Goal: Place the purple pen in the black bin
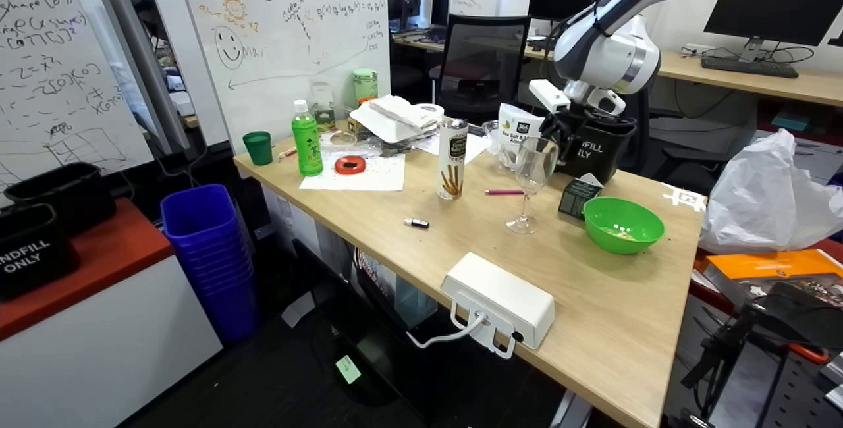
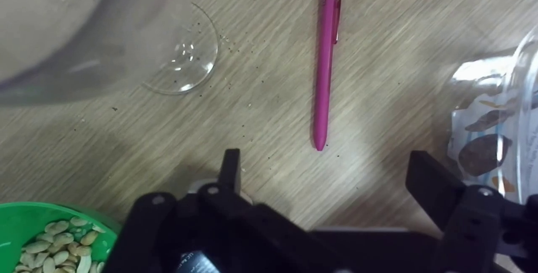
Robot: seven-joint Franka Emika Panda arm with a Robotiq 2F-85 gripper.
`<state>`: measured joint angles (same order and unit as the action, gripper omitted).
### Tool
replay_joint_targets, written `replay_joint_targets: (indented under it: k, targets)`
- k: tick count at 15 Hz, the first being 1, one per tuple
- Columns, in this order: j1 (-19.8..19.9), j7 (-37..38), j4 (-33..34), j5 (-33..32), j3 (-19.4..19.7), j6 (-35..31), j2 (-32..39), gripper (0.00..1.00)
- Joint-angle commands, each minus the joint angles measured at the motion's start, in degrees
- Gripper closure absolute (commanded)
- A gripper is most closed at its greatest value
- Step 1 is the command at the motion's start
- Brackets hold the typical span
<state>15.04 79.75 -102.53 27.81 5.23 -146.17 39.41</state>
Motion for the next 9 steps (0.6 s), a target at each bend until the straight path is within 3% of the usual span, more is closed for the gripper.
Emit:
replay_joint_targets:
  k: [1, 9]
  targets:
    - [-0.71, -0.40, 0.19, 0.71, 0.84, 0.33, 0.09, 0.00]
    - [1.73, 1.86, 8.36, 5.82, -0.32, 7.33, 5.74, 0.00]
